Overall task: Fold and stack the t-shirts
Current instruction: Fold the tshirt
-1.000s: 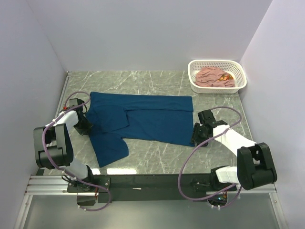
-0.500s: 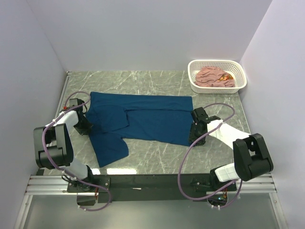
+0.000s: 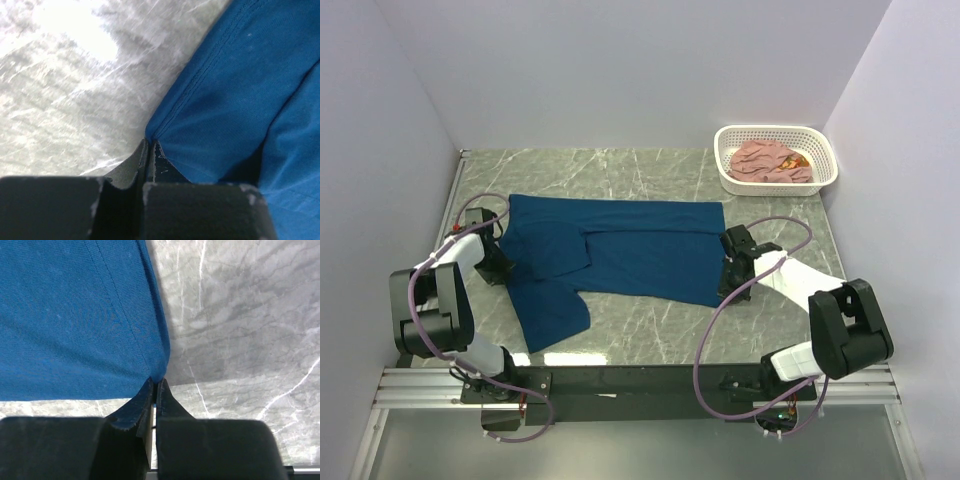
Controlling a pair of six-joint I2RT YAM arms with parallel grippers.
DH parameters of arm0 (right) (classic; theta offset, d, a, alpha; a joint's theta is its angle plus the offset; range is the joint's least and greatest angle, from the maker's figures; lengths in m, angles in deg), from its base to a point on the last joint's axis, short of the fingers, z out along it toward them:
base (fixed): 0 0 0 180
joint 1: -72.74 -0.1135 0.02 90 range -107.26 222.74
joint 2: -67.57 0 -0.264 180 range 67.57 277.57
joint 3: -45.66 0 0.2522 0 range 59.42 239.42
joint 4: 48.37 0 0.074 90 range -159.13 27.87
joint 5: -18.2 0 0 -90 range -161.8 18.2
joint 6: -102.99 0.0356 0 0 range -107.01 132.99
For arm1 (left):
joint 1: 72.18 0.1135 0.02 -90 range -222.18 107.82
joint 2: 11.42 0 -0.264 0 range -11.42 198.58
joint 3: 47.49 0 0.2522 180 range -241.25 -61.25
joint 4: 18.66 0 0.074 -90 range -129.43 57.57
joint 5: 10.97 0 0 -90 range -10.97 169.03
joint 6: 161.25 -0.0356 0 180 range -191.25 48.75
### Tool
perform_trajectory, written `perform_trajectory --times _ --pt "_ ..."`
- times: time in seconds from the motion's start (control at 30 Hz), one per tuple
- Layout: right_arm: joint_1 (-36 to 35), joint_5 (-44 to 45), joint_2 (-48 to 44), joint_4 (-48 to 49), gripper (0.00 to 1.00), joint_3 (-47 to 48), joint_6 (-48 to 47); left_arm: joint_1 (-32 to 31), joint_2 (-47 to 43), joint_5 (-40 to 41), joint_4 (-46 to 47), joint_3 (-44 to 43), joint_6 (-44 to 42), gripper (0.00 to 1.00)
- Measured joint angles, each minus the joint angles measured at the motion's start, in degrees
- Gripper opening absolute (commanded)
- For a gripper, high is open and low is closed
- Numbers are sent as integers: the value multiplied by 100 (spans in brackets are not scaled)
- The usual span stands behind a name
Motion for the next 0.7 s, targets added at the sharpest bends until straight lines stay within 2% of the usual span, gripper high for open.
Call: perform_trajectory --times 0.4,0.7 --pt "306 -138 -282 -487 0 17 -378 0 -649 52 -603 -133 111 1" --pt "581 -345 -286 -935 0 883 -597 28 -715 9 -1113 -730 109 1"
